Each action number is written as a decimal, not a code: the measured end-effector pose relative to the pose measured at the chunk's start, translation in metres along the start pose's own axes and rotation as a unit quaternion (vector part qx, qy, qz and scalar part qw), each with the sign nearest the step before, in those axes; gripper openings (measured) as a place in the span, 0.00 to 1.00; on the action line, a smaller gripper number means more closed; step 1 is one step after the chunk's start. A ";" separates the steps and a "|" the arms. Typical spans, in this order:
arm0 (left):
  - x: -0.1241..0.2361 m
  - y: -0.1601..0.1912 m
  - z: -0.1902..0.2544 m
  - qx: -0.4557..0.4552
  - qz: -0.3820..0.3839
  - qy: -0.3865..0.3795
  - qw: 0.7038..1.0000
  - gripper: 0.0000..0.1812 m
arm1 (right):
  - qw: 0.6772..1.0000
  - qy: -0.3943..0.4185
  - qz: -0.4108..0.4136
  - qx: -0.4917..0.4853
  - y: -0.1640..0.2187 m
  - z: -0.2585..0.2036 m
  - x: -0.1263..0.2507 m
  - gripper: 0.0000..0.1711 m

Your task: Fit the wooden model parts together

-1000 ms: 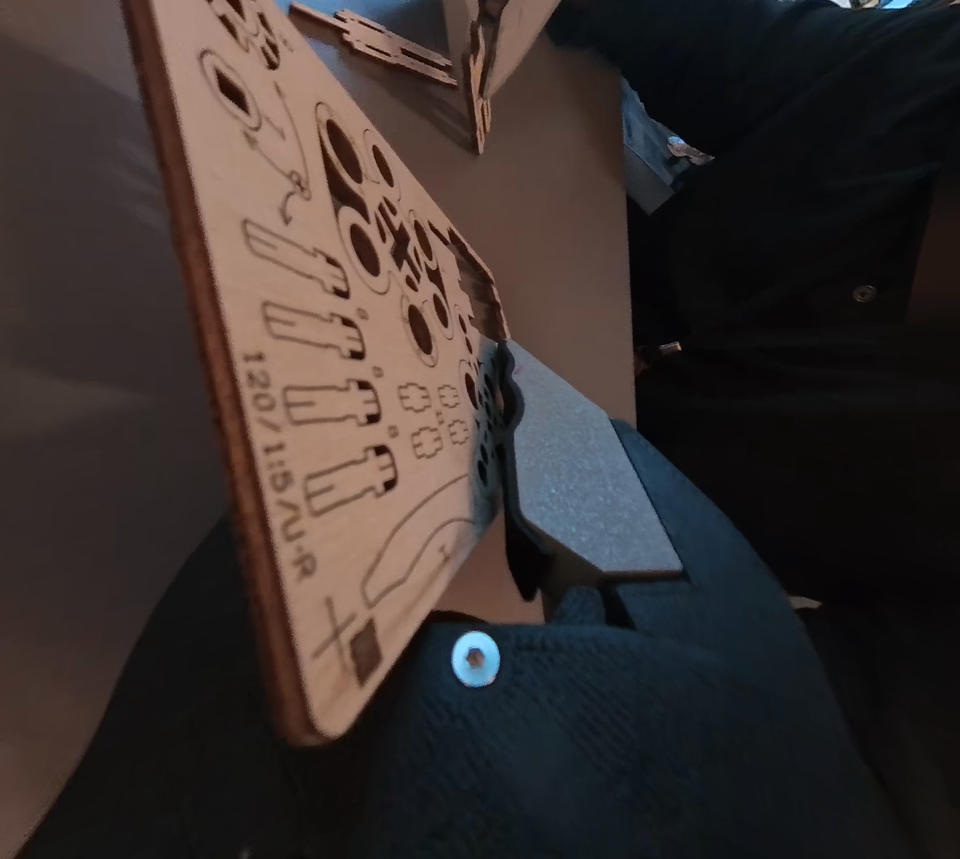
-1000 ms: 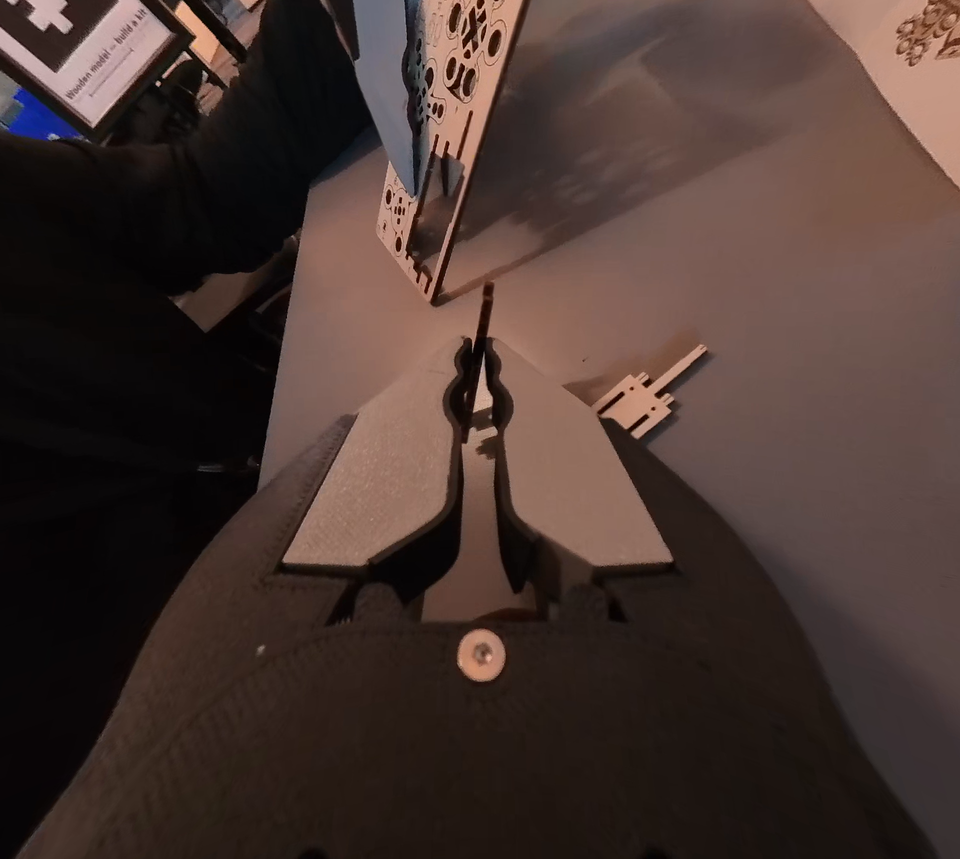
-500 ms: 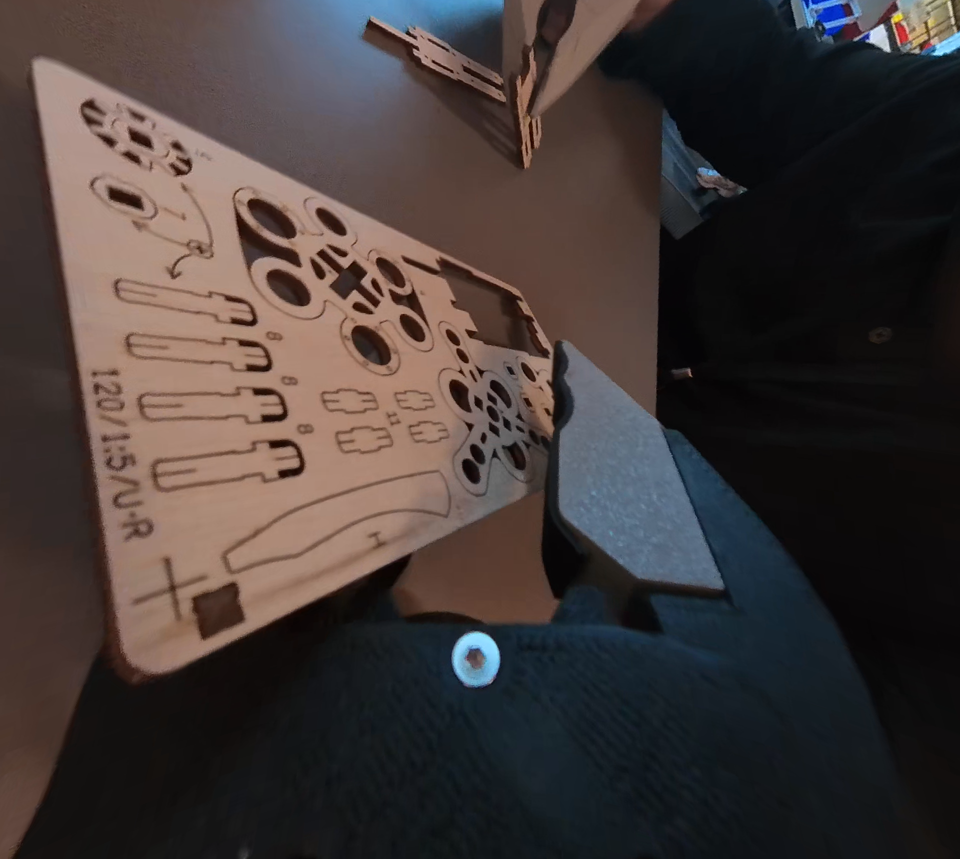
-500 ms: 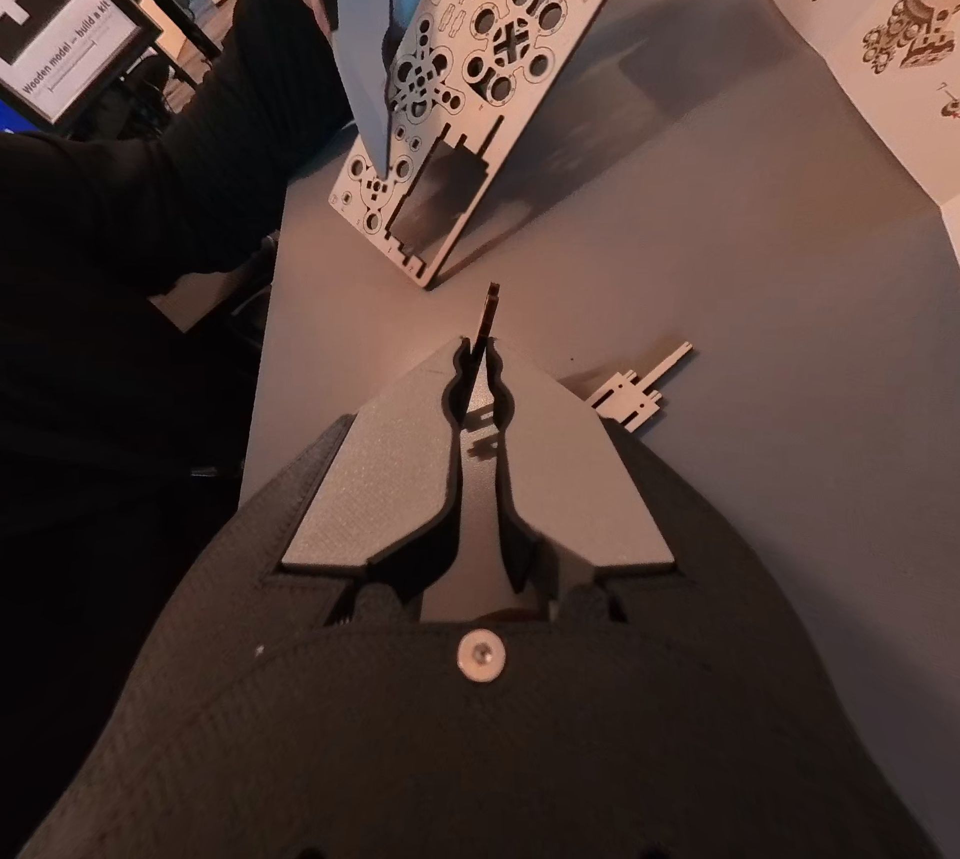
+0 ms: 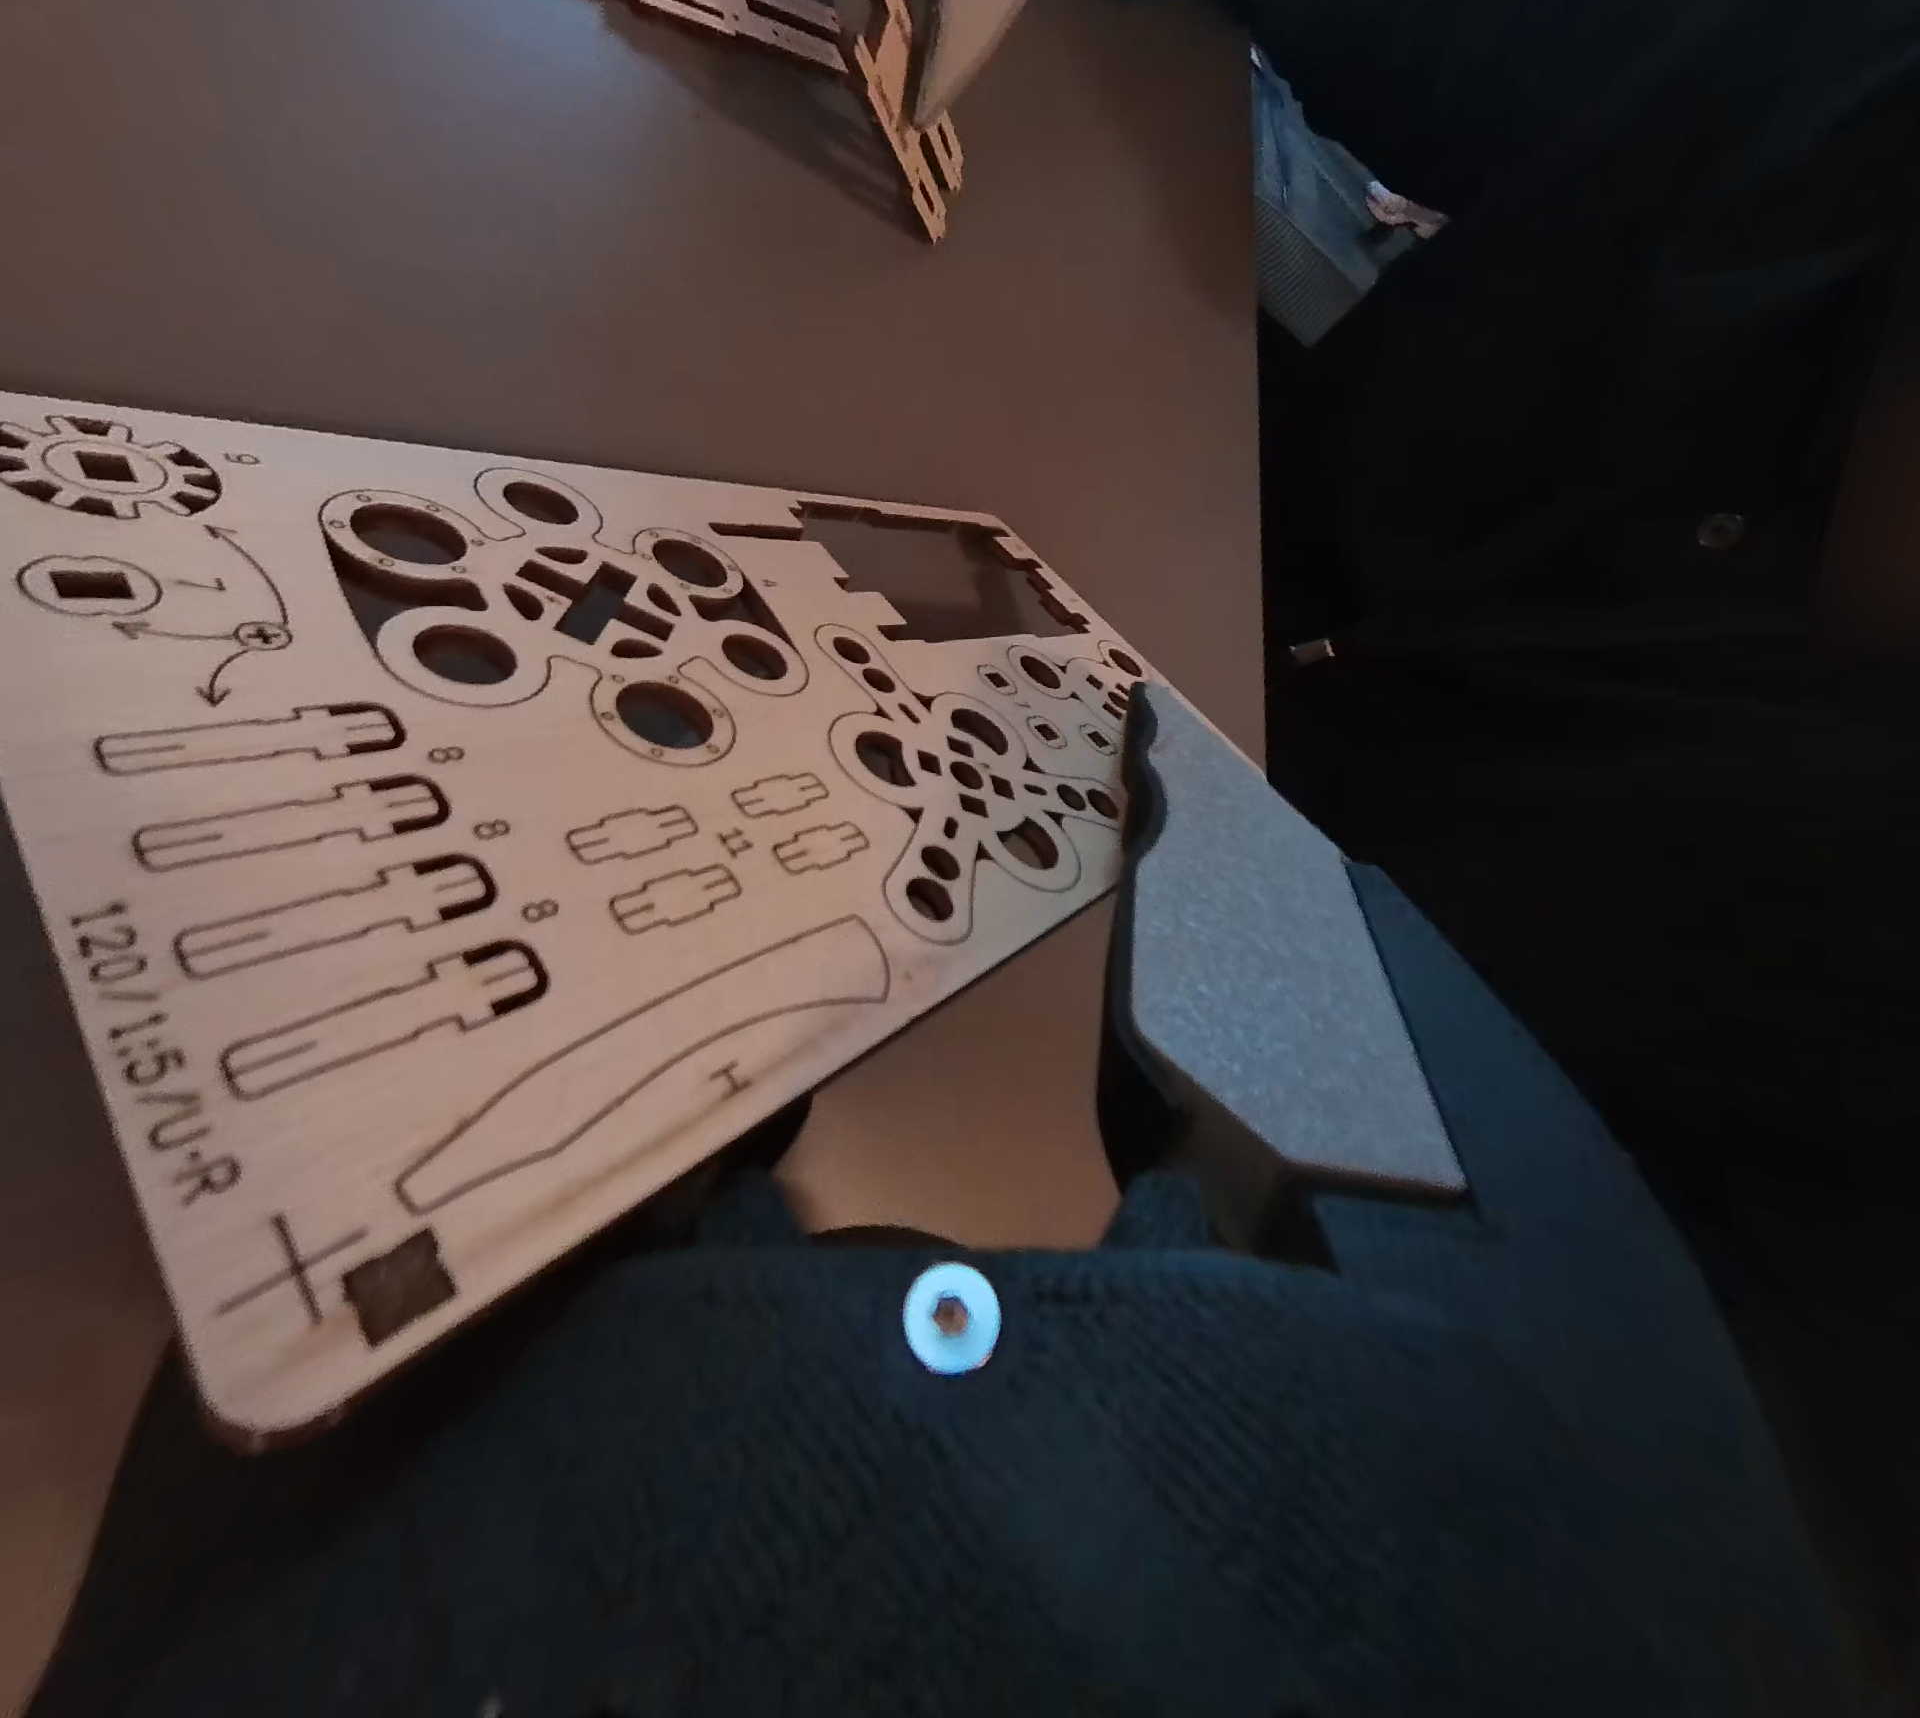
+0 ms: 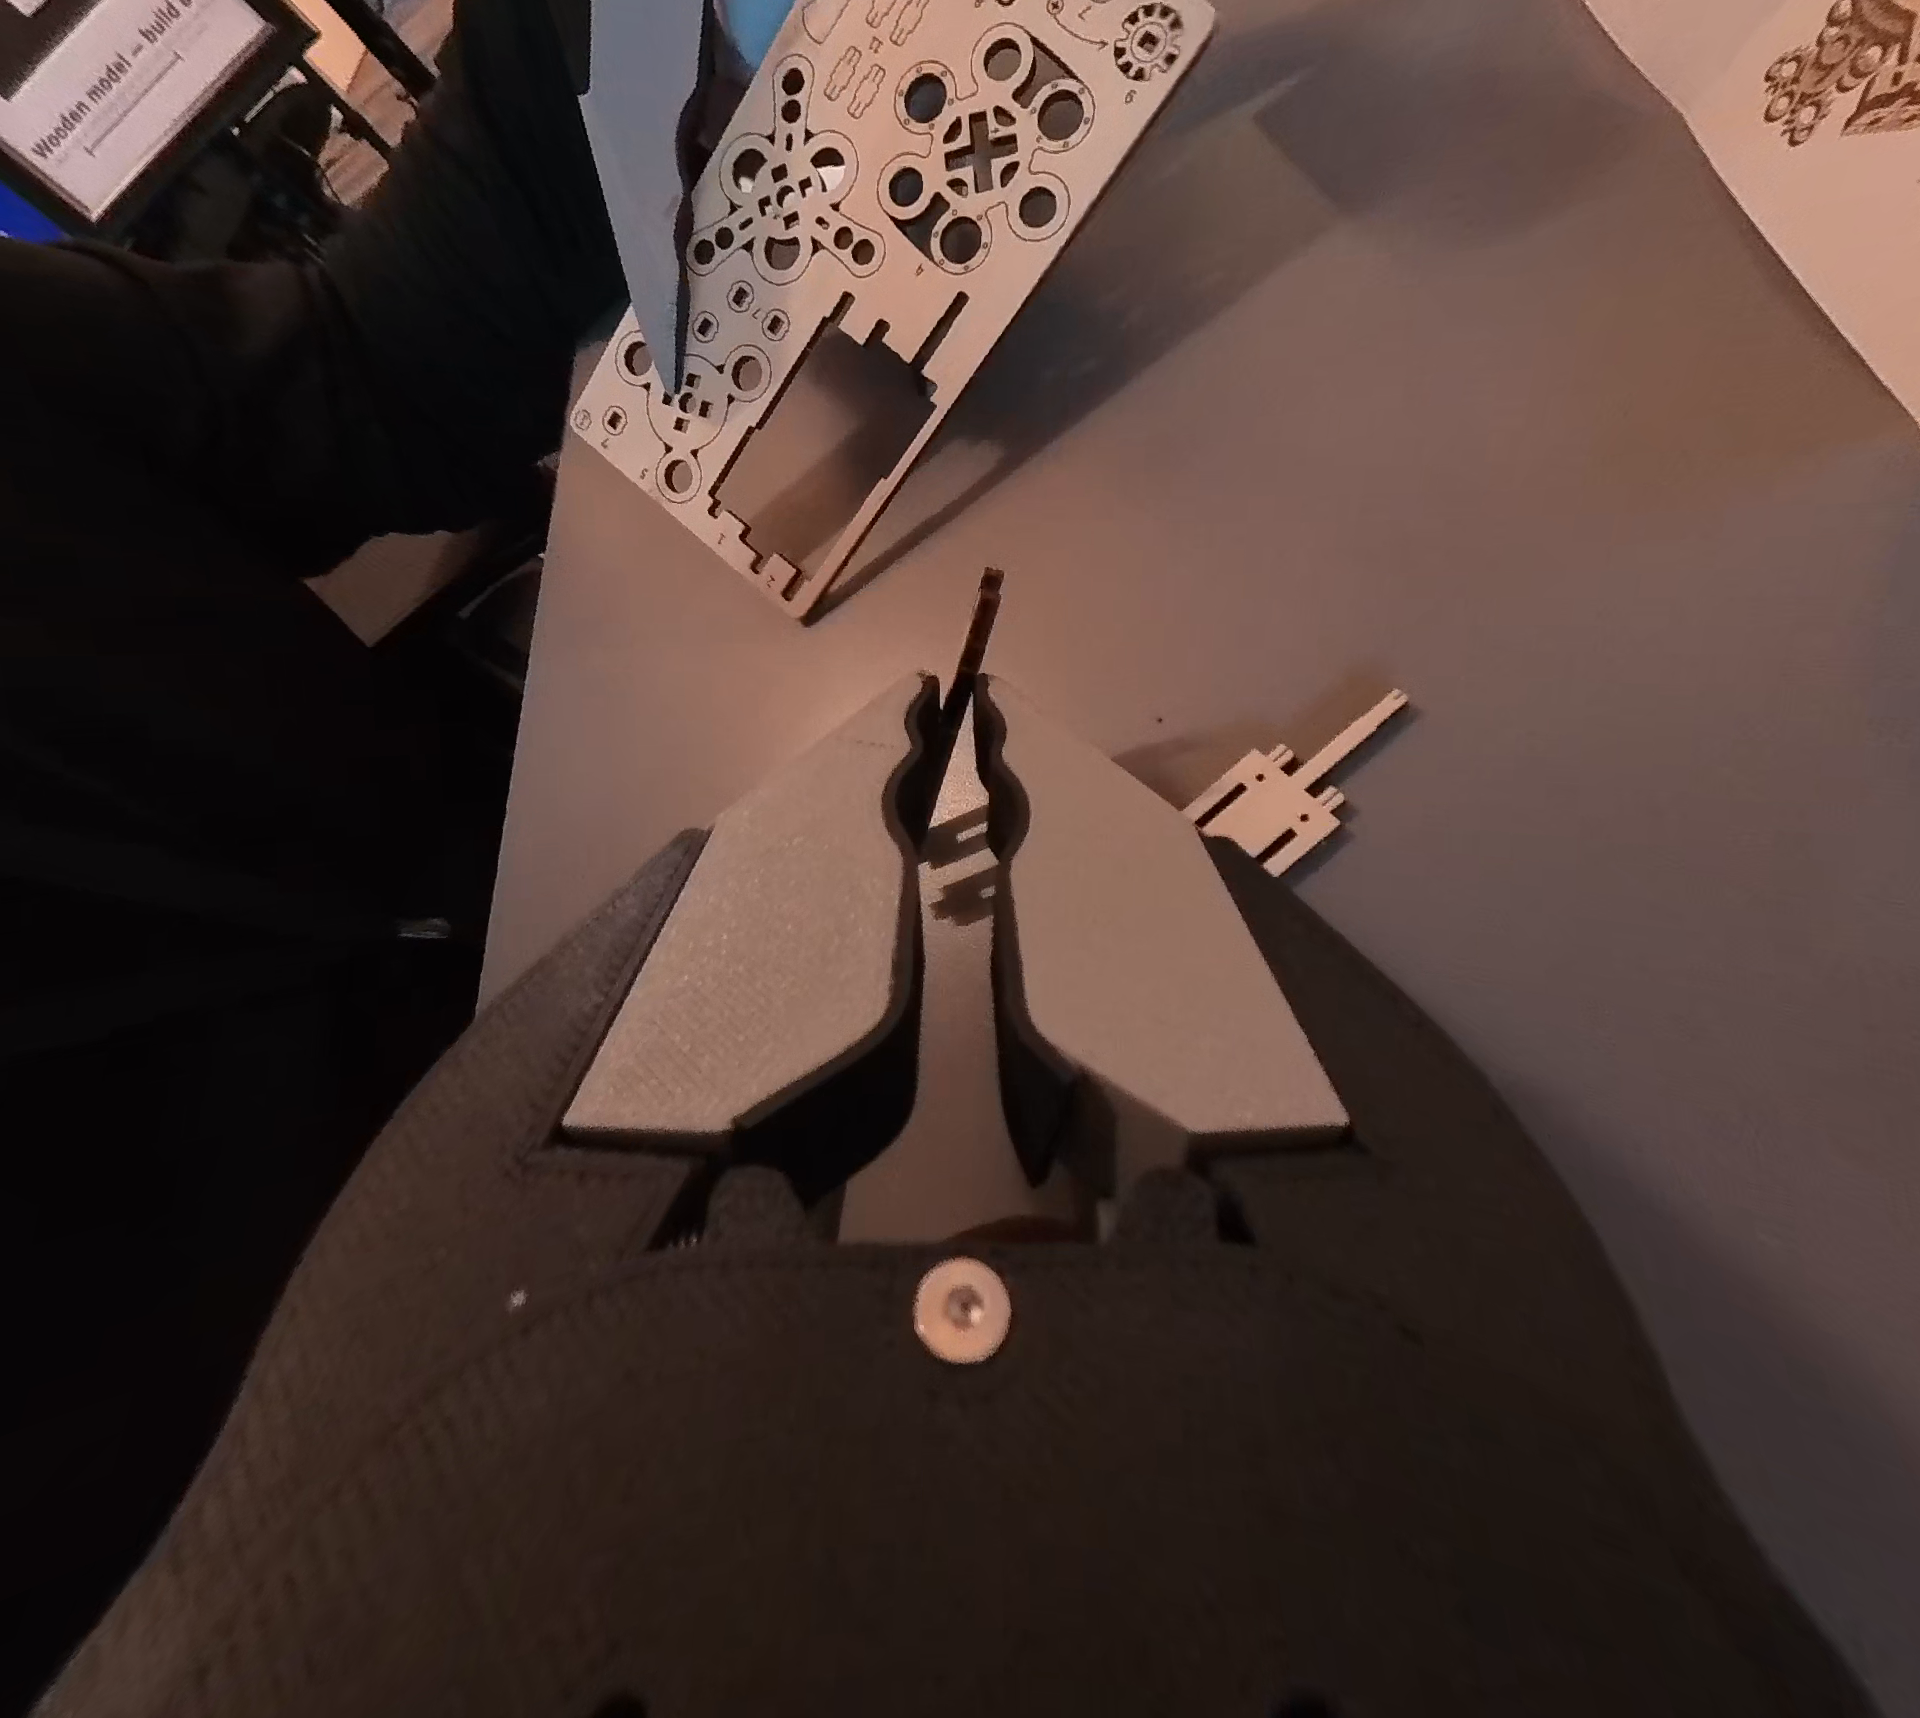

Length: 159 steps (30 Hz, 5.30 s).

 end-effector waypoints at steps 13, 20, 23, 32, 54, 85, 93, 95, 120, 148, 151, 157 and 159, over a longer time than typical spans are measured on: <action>-0.009 0.003 0.005 -0.025 -0.024 0.021 0.999 0.26 | 1.000 0.017 0.010 0.004 -0.002 0.001 0.001 0.06; -0.010 0.003 0.005 -0.039 -0.026 0.018 0.999 0.23 | 0.999 0.038 0.031 0.013 -0.007 0.003 0.005 0.16; -0.011 0.000 0.008 -0.050 -0.019 0.029 0.998 0.19 | 0.997 0.041 0.057 0.019 -0.014 0.001 0.010 0.19; -0.029 -0.021 0.037 -0.117 0.025 0.098 0.988 0.06 | 0.995 -0.045 0.093 0.014 -0.026 -0.028 -0.003 0.25; -0.049 -0.037 0.026 -0.050 0.061 0.089 0.993 0.04 | 0.988 -0.111 0.107 -0.018 -0.027 -0.033 -0.005 0.00; -0.005 -0.046 0.010 -0.033 0.163 0.055 0.985 0.06 | 0.978 -0.118 0.136 -0.103 -0.023 -0.005 0.010 0.00; -0.006 -0.045 0.010 -0.033 0.161 0.053 0.985 0.06 | 0.978 -0.116 0.136 -0.104 -0.023 -0.004 0.010 0.00; -0.006 -0.045 0.010 -0.033 0.161 0.053 0.985 0.06 | 0.978 -0.117 0.136 -0.104 -0.022 -0.004 0.011 0.00; -0.014 -0.042 0.015 -0.046 0.138 0.071 0.987 0.11 | 0.977 -0.118 0.139 -0.105 -0.023 -0.005 0.011 0.00; -0.018 -0.040 0.016 -0.050 0.125 0.066 0.989 0.08 | 0.978 -0.117 0.138 -0.106 -0.022 -0.004 0.011 0.00; -0.018 -0.040 0.016 -0.051 0.125 0.066 0.989 0.07 | 0.978 -0.118 0.138 -0.106 -0.022 -0.005 0.011 0.00; -0.018 -0.041 0.015 -0.050 0.127 0.065 0.989 0.07 | 0.977 -0.120 0.140 -0.105 -0.023 -0.006 0.011 0.00; -0.018 -0.041 0.015 -0.051 0.126 0.064 0.989 0.06 | 0.977 -0.120 0.139 -0.105 -0.023 -0.006 0.011 0.00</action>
Point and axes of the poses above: each gripper's, where its closed fingertips meet, x back along the fingers, y out of its underside, z = x × y across the jaws, the point moved 7 cm from there along x, back along the fingers, and after that the axes turned 2 degrees about z, right-handed, at the moved point
